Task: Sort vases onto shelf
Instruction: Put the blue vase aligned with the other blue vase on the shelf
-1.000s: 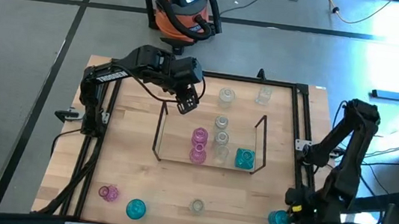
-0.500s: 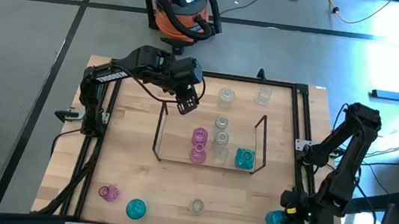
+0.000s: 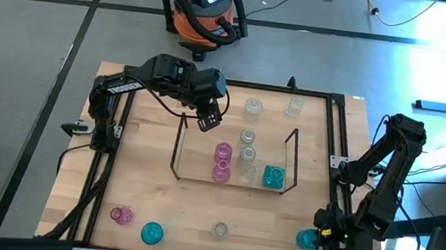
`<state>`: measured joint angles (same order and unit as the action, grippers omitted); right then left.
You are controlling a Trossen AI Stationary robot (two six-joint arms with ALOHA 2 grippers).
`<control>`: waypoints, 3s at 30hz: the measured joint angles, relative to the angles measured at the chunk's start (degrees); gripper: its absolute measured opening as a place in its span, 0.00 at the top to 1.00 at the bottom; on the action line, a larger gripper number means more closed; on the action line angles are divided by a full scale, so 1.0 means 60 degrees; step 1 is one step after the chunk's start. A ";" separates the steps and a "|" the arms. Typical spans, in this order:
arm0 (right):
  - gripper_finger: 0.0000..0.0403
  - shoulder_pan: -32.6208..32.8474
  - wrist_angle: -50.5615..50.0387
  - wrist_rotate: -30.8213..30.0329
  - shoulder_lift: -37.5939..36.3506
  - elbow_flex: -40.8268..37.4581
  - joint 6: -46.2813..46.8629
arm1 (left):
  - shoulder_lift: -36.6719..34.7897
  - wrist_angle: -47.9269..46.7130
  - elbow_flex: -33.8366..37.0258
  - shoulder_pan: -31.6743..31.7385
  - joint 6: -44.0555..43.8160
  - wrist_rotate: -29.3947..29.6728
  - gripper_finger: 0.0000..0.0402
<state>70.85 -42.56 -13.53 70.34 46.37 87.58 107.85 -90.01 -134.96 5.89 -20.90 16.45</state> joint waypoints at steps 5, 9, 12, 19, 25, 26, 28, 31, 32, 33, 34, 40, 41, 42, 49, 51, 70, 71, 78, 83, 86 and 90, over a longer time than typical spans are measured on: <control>0.69 0.0000 -0.0519 -0.0071 0.0137 0.0012 -0.0063 | 0.0000 0.0002 0.0000 0.0004 -0.0005 0.0004 0.65; 0.69 0.0000 -0.0794 -0.0118 0.0329 0.0033 -0.0014 | 0.0000 0.0005 0.0000 0.0000 -0.0013 0.0133 0.65; 0.69 -0.0027 -0.1034 -0.0344 0.0388 0.0029 0.0113 | 0.0004 0.0009 0.0000 0.0004 -0.0020 0.0238 0.65; 0.69 -0.0857 -0.2287 -0.0816 0.0420 0.0011 0.0079 | 0.0004 0.0209 0.0000 0.0004 -0.0213 0.0346 0.65; 0.79 -0.1271 -0.2657 -0.0807 0.0369 0.0011 -0.0278 | 0.0004 0.0206 0.0000 -0.0051 -0.0249 0.0353 0.65; 0.79 -0.1252 -0.2664 -0.0817 0.0315 0.0002 -0.0278 | 0.0004 0.0206 0.0000 -0.0058 -0.0249 0.0353 0.65; 0.79 -0.1255 -0.2779 -0.0804 0.0128 0.0009 -0.0300 | 0.0004 0.0206 0.0000 -0.0076 -0.0257 0.0352 0.65; 0.79 -0.1257 -0.3662 -0.0807 -0.0212 0.0208 -0.0244 | 0.0004 0.0202 0.0000 -0.0080 -0.0260 0.0350 0.65; 0.79 -0.1257 -0.4039 -0.0712 -0.0316 0.0294 -0.0229 | 0.0004 0.0202 0.0000 -0.0073 -0.0257 0.0353 0.65; 0.79 -0.1257 -0.4409 -0.0671 -0.0439 0.0405 -0.0219 | 0.0004 0.0202 0.0000 -0.0073 -0.0253 0.0353 0.65; 0.79 -0.1257 -0.4710 -0.0679 -0.0594 0.0573 -0.0253 | 0.0004 0.0202 0.0000 -0.0073 -0.0253 0.0357 0.65; 0.79 -0.1257 -0.5303 -0.0931 -0.1665 0.1700 -0.1578 | 0.0004 0.0199 0.0000 -0.0073 -0.0186 0.0390 0.65; 0.79 -0.1257 -0.5273 -0.1027 -0.1854 0.1933 -0.1765 | 0.0004 0.0199 0.0000 -0.0073 -0.0176 0.0397 0.65; 0.79 -0.1257 -0.5265 -0.1144 -0.2018 0.2148 -0.1994 | 0.0004 0.0199 0.0000 -0.0076 -0.0173 0.0401 0.65; 0.79 -0.1254 -0.5117 -0.1812 -0.2939 0.3674 -0.3670 | 0.0004 0.0216 0.0000 -0.0066 0.0014 0.0464 0.65; 0.79 -0.1323 -0.5101 -0.2813 -0.3211 0.3986 -0.3864 | 0.0007 0.0334 0.0000 -0.0066 0.0078 0.0601 0.65; 0.79 -1.0351 -0.3755 -0.0565 -0.2825 0.4189 -1.0511 | 0.0007 0.1153 0.0000 0.0213 0.0355 0.0876 0.65; 0.79 -1.0870 -0.3727 -0.0063 -0.2585 0.4185 -1.0911 | 0.0007 0.1203 0.0000 0.0238 0.0353 0.0867 0.65; 0.79 -1.2753 -0.3227 0.1420 -0.1150 0.4186 -1.2791 | 0.0007 0.1219 0.0000 0.0266 0.0508 0.0821 0.65; 0.79 -1.2815 -0.3229 0.1636 -0.0218 0.4186 -1.3609 | 0.0007 0.1215 0.0000 0.0266 0.0516 0.0772 0.65; 0.79 -1.2805 -0.3236 0.1878 0.0256 0.4184 -1.3895 | 0.0007 0.1211 0.0000 0.0266 0.0518 0.0794 0.65; 0.79 -1.2812 -0.2952 0.2139 0.0438 0.3748 -1.3881 | 0.0007 0.1204 0.0000 0.0265 0.0527 0.0820 0.65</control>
<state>-6.02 -60.27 -0.69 72.97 68.86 4.29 107.90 -82.78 -134.96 7.48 -17.74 21.37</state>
